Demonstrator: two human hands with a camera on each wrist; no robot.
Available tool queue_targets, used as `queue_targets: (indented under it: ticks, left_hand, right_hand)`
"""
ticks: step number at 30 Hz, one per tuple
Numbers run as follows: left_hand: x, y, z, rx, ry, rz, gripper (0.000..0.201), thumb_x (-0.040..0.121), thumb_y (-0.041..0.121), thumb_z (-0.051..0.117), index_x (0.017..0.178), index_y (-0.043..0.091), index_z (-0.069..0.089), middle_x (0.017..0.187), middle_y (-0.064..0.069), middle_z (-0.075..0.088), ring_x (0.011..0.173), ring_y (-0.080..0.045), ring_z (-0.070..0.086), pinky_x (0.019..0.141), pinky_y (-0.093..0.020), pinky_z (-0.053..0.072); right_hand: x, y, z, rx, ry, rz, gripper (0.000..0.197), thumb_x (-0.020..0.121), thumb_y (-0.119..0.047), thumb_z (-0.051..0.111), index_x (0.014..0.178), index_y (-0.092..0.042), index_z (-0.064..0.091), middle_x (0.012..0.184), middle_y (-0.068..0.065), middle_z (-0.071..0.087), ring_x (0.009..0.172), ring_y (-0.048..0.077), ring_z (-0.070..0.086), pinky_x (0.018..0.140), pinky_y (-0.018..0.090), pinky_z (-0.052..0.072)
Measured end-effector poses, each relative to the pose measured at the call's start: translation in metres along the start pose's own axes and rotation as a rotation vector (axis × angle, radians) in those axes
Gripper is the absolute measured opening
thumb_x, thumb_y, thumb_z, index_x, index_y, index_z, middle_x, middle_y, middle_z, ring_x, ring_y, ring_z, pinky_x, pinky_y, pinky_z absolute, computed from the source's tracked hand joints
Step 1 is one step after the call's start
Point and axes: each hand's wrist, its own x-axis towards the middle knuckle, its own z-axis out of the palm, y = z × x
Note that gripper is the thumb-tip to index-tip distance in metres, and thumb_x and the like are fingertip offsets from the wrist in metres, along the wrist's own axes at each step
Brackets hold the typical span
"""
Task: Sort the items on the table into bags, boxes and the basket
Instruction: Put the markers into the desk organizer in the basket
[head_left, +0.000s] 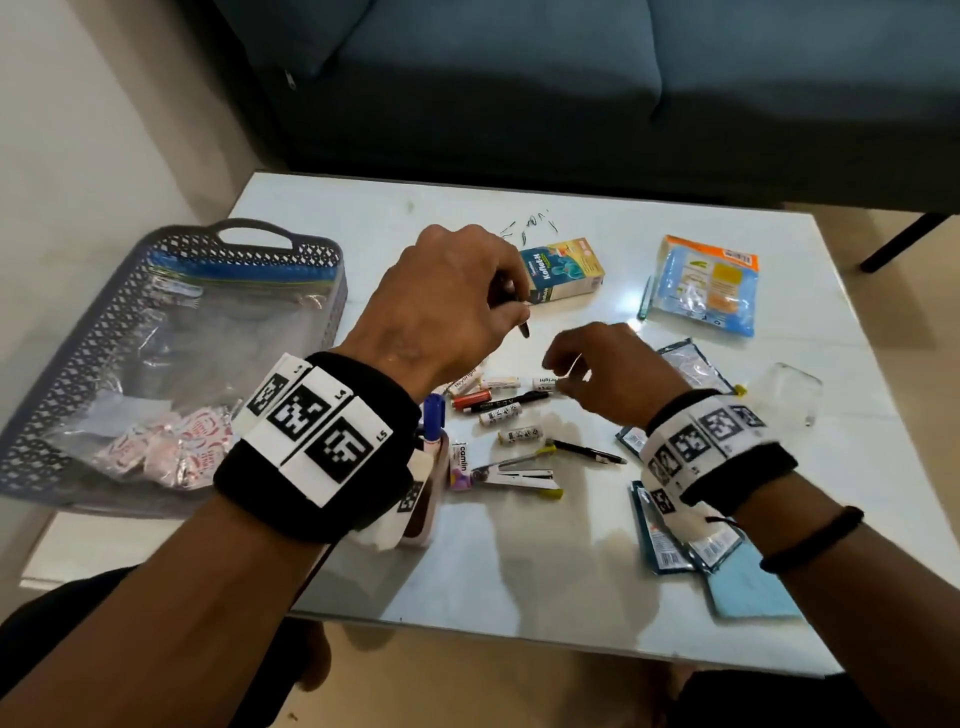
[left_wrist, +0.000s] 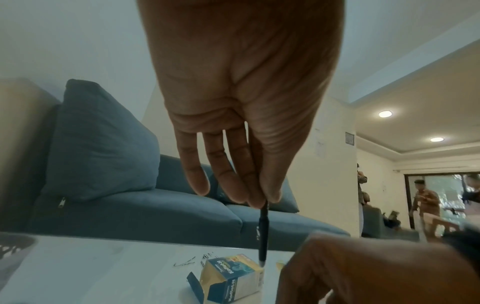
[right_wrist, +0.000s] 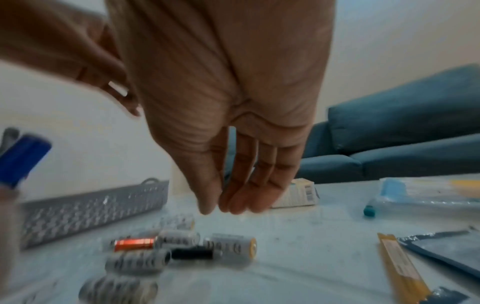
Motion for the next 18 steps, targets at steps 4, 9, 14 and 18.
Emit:
queue_targets:
  ticks: [4,9,14,18]
  left_hand:
    - [-0.004,-0.002,-0.016,-0.128,0.066,-0.041,0.010,0.088,0.029,0.078,0.096,0.027,0.072,0.092,0.013,0.072,0.079,0.001,0.067,0.085,-0.021,0.056]
    - [-0.013,-0.013,-0.038,-0.710,0.123,-0.273,0.016,0.083,0.023,0.083,0.092,0.016,0.072,0.087,0.003,0.078,0.083,-0.009,0.073,0.075,-0.026,0.059]
    - [-0.026,-0.027,-0.063,-1.337,0.014,-0.412,0.017,0.088,0.016,0.075,0.101,0.012,0.065,0.110,-0.011,0.077,0.094,-0.018,0.068,0.102,-0.041,0.054]
    - [-0.027,-0.040,-0.076,-1.590,0.036,-0.422,0.040,0.088,0.008,0.069,0.128,0.008,0.065,0.117,-0.013,0.075,0.088,-0.015,0.069,0.099,-0.036,0.056]
  right_hand:
    - [0.005,-0.008,0.020,-0.204,-0.123,-0.028,0.018,0.088,-0.015,0.072,0.105,-0.022,0.073,0.104,0.002,0.067,0.096,0.025,0.064,0.084,0.044,0.056]
    - [0.004,-0.010,0.034,-0.401,-0.132,-0.018,0.015,0.097,-0.020,0.060,0.108,-0.021,0.070,0.108,0.005,0.059,0.103,0.028,0.061,0.081,0.040,0.053]
    - [0.001,-0.007,0.032,-0.414,-0.138,-0.007,0.009,0.099,-0.026,0.052,0.106,-0.029,0.056,0.114,-0.004,0.052,0.112,0.019,0.054,0.084,0.033,0.046]
    - [-0.001,-0.012,-0.009,-0.176,-0.103,0.003,0.011,0.095,-0.030,0.066,0.089,-0.037,0.060,0.094,-0.014,0.065,0.090,0.005,0.062,0.079,0.029,0.054]
